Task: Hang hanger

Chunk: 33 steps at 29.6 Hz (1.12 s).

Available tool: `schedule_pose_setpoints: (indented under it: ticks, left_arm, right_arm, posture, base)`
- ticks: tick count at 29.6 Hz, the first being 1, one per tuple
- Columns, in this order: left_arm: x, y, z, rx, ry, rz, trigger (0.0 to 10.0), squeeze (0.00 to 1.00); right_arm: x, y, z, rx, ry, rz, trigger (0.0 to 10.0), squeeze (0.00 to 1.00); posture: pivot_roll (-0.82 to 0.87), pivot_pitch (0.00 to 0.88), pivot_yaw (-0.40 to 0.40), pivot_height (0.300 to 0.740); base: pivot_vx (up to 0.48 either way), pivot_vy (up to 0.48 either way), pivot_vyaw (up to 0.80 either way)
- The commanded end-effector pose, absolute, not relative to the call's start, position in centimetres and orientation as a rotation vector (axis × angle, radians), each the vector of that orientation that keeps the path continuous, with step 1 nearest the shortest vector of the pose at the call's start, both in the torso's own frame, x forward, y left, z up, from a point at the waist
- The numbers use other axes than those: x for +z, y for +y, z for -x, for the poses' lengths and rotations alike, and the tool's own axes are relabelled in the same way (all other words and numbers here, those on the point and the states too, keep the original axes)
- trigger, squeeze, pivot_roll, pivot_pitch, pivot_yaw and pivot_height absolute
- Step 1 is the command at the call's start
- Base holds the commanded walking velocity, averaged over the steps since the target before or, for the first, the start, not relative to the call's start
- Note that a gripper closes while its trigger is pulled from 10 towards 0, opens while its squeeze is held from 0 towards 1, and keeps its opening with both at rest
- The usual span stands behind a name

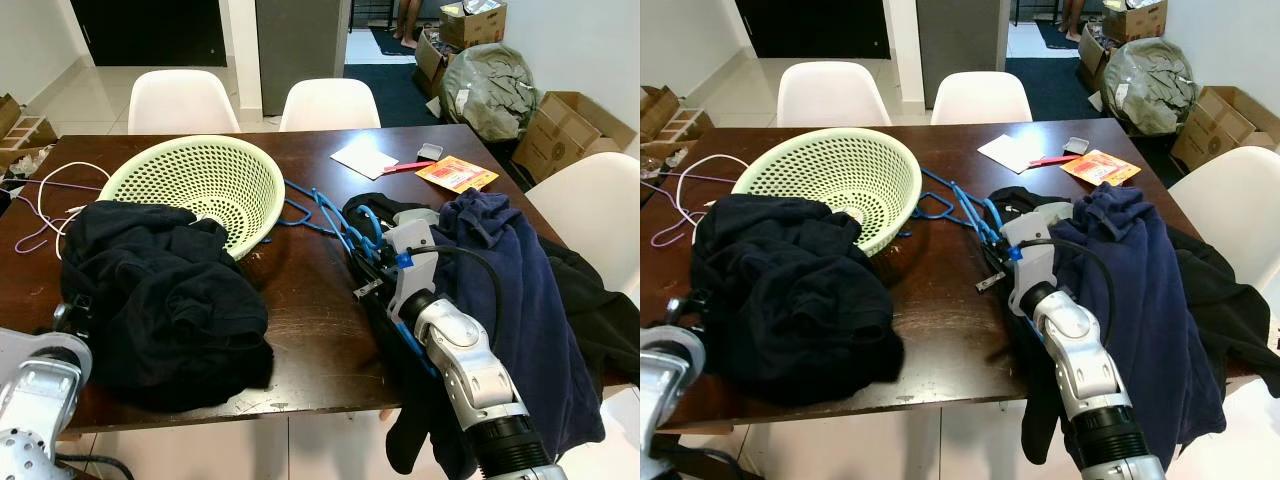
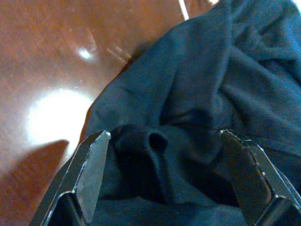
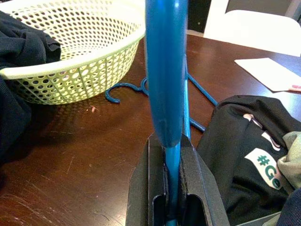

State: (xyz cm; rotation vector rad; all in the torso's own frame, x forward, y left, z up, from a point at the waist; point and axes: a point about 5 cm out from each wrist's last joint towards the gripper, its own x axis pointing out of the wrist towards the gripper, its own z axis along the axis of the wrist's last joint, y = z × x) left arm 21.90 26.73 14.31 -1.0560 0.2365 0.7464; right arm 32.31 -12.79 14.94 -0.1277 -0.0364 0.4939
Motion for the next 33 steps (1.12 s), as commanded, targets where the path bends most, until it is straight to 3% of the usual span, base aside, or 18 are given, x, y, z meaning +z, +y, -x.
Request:
schedule_pose_setpoints:
  ticks: [1,6,7,8,9,21,23,25,27,30,31,32,33]
  left_arm:
    - [9.1,22.1,-20.0,0.778,0.460,1.243,7.8,0.00]
    - [8.7,21.9,-19.9,0.779,0.475,1.244,8.3,0.00]
    - [8.6,22.0,-19.9,0.779,0.475,1.244,7.3,0.00]
    - [8.6,22.0,-19.9,0.779,0.475,1.244,7.3,0.00]
    - [8.6,22.0,-19.9,0.774,0.471,1.241,0.0,0.00]
    - [9.9,24.3,-20.7,0.761,0.395,1.174,0.0,0.00]
    - [14.2,27.3,-22.1,0.737,0.222,1.013,0.0,0.00]
    - [14.2,27.3,-22.1,0.737,0.222,1.013,0.0,0.00]
    - [19.9,30.4,-23.4,0.723,0.010,0.855,0.0,0.00]
    - [23.1,32.1,-23.7,0.721,-0.105,0.775,0.0,0.00]
    - [27.2,33.8,-24.0,0.708,-0.241,0.689,0.0,0.00]
    - [27.2,33.8,-24.0,0.708,-0.241,0.689,0.0,0.00]
    - [32.0,35.1,-23.9,0.686,-0.393,0.581,0.0,0.00]
  right_arm:
    - [13.3,-13.1,-32.0,0.488,0.037,0.119,10.0,0.00]
    - [13.3,-13.1,-32.0,0.486,0.036,0.120,10.0,0.00]
    - [13.3,-13.1,-32.0,0.485,0.035,0.121,10.0,0.00]
    - [13.3,-13.1,-32.0,0.485,0.035,0.121,10.0,0.00]
    - [13.4,-13.1,-32.0,0.485,0.035,0.121,10.0,0.00]
    - [13.4,-13.1,-32.1,0.483,0.032,0.121,10.0,0.00]
    - [13.4,-13.0,-32.1,0.483,0.032,0.117,10.0,0.00]
    - [13.4,-13.0,-32.1,0.483,0.032,0.117,10.0,0.00]
    - [13.4,-12.8,-32.1,0.483,0.032,0.113,10.0,0.00]
    - [13.4,-12.8,-32.1,0.483,0.032,0.111,10.0,0.00]
    - [13.3,-12.7,-32.2,0.483,0.033,0.108,10.0,0.00]
    - [13.3,-12.7,-32.2,0.483,0.033,0.108,10.0,0.00]
    - [13.3,-12.7,-32.2,0.484,0.034,0.105,10.0,0.00]
  posture:
    - [0.05,0.113,0.006,0.740]
    - [0.05,0.113,0.006,0.740]
    - [0.05,0.113,0.006,0.740]
    - [0.05,0.113,0.006,0.740]
    - [0.05,0.111,0.005,0.740]
    - [0.06,0.110,0.005,0.740]
    - [0.06,0.105,0.007,0.740]
    - [0.06,0.105,0.007,0.740]
    - [0.06,0.101,0.009,0.740]
    - [0.06,0.096,0.012,0.740]
    - [0.07,0.091,0.011,0.740]
    - [0.07,0.091,0.011,0.740]
    - [0.07,0.086,0.012,0.740]
  base:
    - [0.000,0.000,0.00]
    - [0.000,0.000,0.00]
    - [0.000,0.000,0.00]
    - [0.000,0.000,0.00]
    - [0.000,0.000,0.00]
    - [0.000,0.000,0.00]
    - [0.000,0.000,0.00]
    - [0.000,0.000,0.00]
    - [0.000,0.000,0.00]
    - [0.000,0.000,0.00]
    - [0.000,0.000,0.00]
    - [0.000,0.000,0.00]
    - [0.000,0.000,0.00]
